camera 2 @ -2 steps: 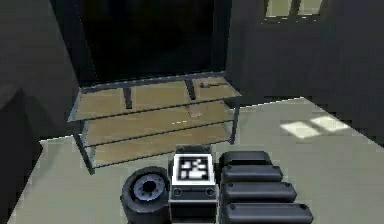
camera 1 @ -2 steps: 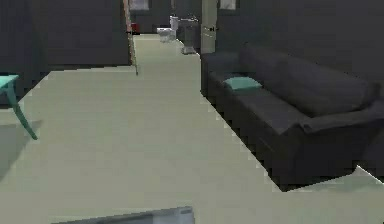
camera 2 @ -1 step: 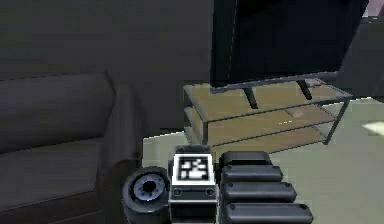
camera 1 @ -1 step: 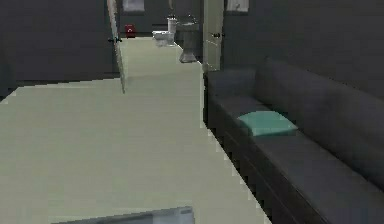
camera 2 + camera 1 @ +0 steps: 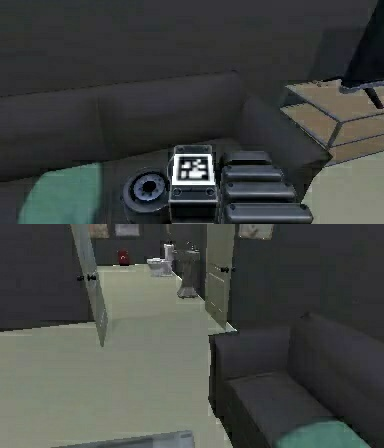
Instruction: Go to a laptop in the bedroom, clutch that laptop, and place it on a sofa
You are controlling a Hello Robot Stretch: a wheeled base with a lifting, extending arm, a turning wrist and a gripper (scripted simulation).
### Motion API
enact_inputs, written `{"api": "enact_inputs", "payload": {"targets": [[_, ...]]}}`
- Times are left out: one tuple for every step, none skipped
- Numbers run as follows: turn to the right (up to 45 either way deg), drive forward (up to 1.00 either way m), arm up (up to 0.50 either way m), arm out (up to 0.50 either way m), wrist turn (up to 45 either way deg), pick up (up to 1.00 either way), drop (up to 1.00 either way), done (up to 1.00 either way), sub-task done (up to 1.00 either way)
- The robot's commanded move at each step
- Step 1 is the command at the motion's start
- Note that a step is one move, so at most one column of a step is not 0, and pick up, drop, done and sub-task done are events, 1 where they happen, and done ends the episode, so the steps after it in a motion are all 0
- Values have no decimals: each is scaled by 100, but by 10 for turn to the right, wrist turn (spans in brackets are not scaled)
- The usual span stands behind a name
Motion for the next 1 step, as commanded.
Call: {"api": "enact_inputs", "payload": {"targets": [[-150, 0, 0, 0, 0, 0, 0, 0, 0]]}}
